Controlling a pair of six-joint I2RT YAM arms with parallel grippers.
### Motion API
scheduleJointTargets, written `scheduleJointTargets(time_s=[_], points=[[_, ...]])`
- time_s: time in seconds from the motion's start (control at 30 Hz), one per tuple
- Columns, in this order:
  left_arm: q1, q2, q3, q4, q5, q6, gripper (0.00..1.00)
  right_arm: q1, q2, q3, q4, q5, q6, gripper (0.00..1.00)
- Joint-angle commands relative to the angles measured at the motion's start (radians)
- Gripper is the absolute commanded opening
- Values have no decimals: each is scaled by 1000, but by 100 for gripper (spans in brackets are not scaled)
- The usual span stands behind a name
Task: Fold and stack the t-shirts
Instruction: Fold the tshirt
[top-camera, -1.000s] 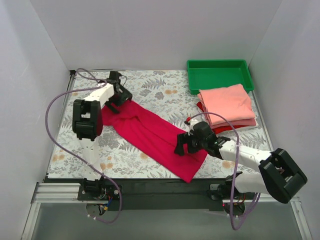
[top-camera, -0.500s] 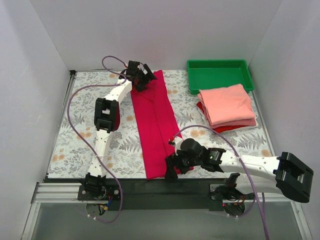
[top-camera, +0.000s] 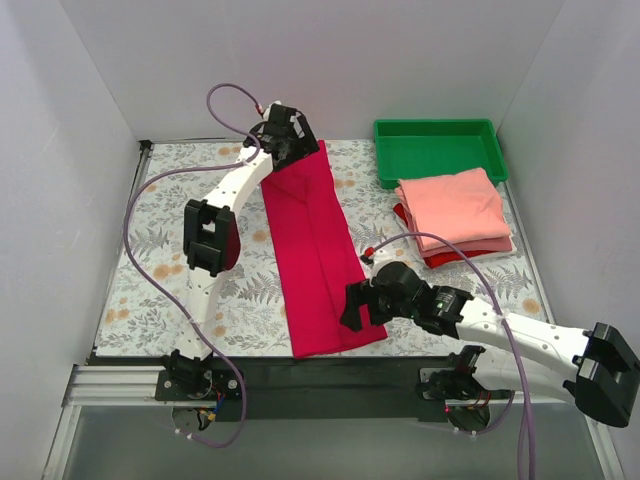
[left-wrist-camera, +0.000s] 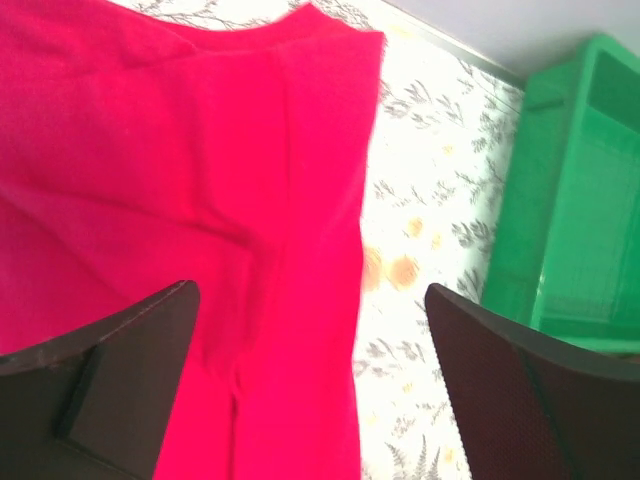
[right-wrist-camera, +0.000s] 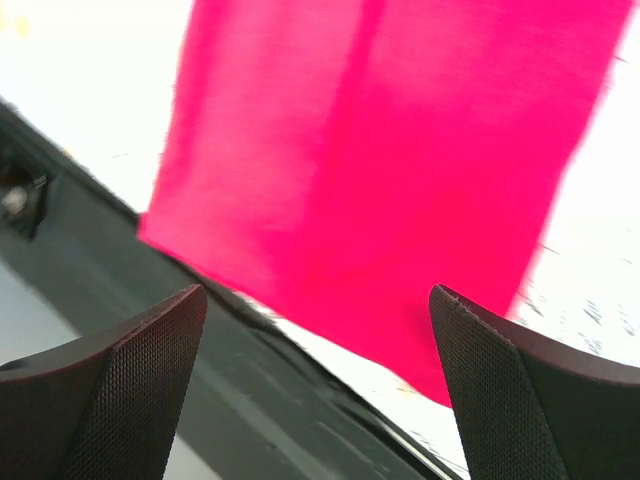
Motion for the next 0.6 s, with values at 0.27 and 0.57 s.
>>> scheduleJointTargets(time_s=[0.27, 0.57], points=[[-77, 119, 133, -244, -279, 72, 74, -88, -176, -94, -198, 232, 55, 98], [-75, 188, 144, -238, -374, 42, 52, -104, -266, -120, -255, 322, 59, 98]])
